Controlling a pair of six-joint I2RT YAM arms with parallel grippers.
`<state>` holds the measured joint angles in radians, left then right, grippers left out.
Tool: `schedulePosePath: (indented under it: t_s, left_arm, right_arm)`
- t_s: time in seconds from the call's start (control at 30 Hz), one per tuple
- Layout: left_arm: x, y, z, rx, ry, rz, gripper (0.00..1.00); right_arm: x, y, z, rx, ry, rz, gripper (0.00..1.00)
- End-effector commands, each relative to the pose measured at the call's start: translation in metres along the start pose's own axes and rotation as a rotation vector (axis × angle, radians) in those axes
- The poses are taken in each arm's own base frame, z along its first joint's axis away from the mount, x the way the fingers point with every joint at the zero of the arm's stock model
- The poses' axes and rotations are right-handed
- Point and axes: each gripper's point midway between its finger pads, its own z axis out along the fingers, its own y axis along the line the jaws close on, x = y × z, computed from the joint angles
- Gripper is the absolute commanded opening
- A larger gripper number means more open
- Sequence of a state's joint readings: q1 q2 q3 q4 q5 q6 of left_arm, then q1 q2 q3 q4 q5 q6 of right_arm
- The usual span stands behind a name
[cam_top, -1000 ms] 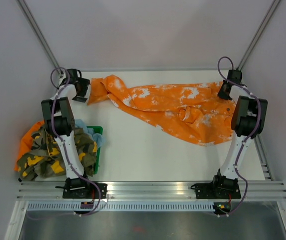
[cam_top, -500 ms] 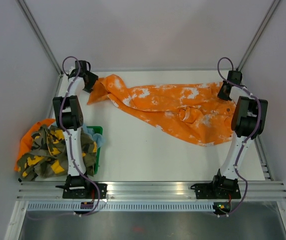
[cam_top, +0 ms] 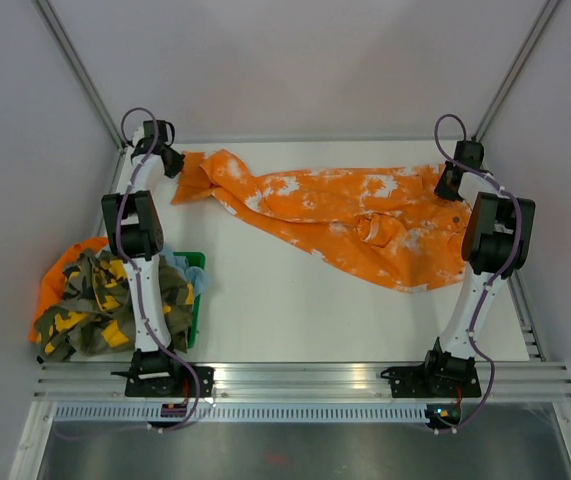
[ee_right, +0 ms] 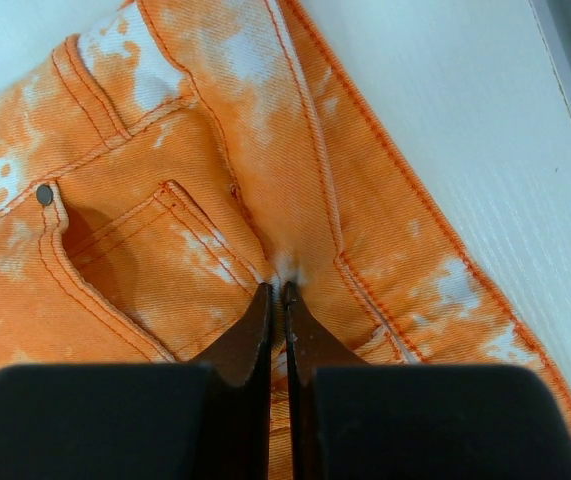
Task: Fold and stack the trousers
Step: Flatten the trousers out
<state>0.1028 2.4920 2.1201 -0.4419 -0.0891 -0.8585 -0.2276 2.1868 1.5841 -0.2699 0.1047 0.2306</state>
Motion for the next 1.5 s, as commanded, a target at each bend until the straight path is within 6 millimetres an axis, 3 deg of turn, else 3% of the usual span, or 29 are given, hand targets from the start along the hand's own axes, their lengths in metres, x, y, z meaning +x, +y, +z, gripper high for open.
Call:
schedulePosePath:
  t_s: [0.0, 0.03, 0.17, 0.37, 0.47, 0.6, 0.83, 0.87, 1.03, 1.1, 1.13, 1.17, 1.27, 1.3, 1.33, 1.37, 1.4, 1.43, 1.47]
  left_arm:
    - [-0.122, -0.004, -0.075, -0.025, -0.32, 0.082, 0.02]
    - [-0.147, -0.012, -0.103, -0.007, -0.385, 0.078, 0.02]
    - [-0.201, 0.003, -0.151, -0.04, -0.552, 0.037, 0.02]
    - [-0.217, 0.018, -0.168, 0.024, -0.609, -0.001, 0.02]
    - [-0.218, 0.021, -0.163, 0.067, -0.601, 0.008, 0.02]
    - [-0.219, 0.002, -0.15, 0.175, -0.557, 0.02, 0.02]
    - [-0.228, -0.026, -0.143, 0.36, -0.615, -0.035, 0.02]
    - [-0.23, -0.037, -0.144, 0.421, -0.617, -0.028, 0.02]
    - [-0.236, -0.067, -0.136, 0.595, -0.603, -0.106, 0.02]
    - [-0.228, -0.068, -0.114, 0.619, -0.562, -0.118, 0.02]
    - [-0.234, -0.074, -0.115, 0.63, -0.552, -0.146, 0.08]
    - [-0.218, -0.057, -0.084, 0.552, -0.479, -0.176, 0.13]
    - [-0.203, -0.046, -0.068, 0.529, -0.427, -0.205, 0.23]
    - [-0.203, -0.048, -0.076, 0.538, -0.433, -0.206, 0.25]
    - [-0.189, -0.035, -0.068, 0.506, -0.409, -0.219, 0.27]
    - [-0.188, -0.032, -0.072, 0.507, -0.418, -0.22, 0.35]
    - [-0.194, -0.038, -0.093, 0.533, -0.445, -0.212, 0.38]
    - [-0.187, -0.033, -0.095, 0.532, -0.449, -0.198, 0.48]
    - [-0.187, -0.035, -0.103, 0.542, -0.451, -0.189, 0.48]
  right_arm:
    - [0.016, -0.013, -0.009, 0.037, 0.071, -0.007, 0.0]
    - [0.015, -0.014, -0.009, 0.039, 0.069, -0.004, 0.0]
    - [0.005, -0.015, -0.008, 0.056, 0.038, 0.009, 0.0]
    - [-0.01, -0.012, -0.005, 0.057, 0.017, 0.017, 0.0]
    - [-0.013, -0.01, -0.005, 0.049, 0.008, 0.025, 0.0]
    - [-0.02, -0.003, -0.005, 0.018, -0.016, 0.03, 0.0]
    - [-0.04, 0.004, 0.004, -0.002, -0.05, 0.05, 0.0]
    - [-0.048, 0.005, 0.004, -0.004, -0.064, 0.05, 0.0]
    - [-0.046, 0.004, 0.004, 0.008, -0.05, 0.056, 0.0]
    - [-0.044, 0.008, 0.0, -0.019, -0.052, 0.056, 0.0]
    - [-0.042, 0.01, 0.0, -0.029, -0.052, 0.055, 0.0]
    - [-0.038, 0.01, -0.001, -0.038, -0.043, 0.055, 0.0]
    - [-0.035, 0.023, -0.01, -0.106, -0.027, 0.059, 0.0]
    - [-0.037, 0.031, -0.017, -0.148, -0.028, 0.056, 0.0]
    - [-0.037, 0.037, -0.021, -0.178, -0.023, 0.056, 0.0]
    - [-0.034, 0.041, -0.024, -0.19, -0.018, 0.051, 0.02]
    - [-0.038, 0.044, -0.031, -0.2, -0.027, 0.049, 0.05]
    - [-0.039, 0.047, -0.036, -0.214, -0.029, 0.049, 0.09]
    - [-0.043, 0.051, -0.043, -0.228, -0.038, 0.053, 0.16]
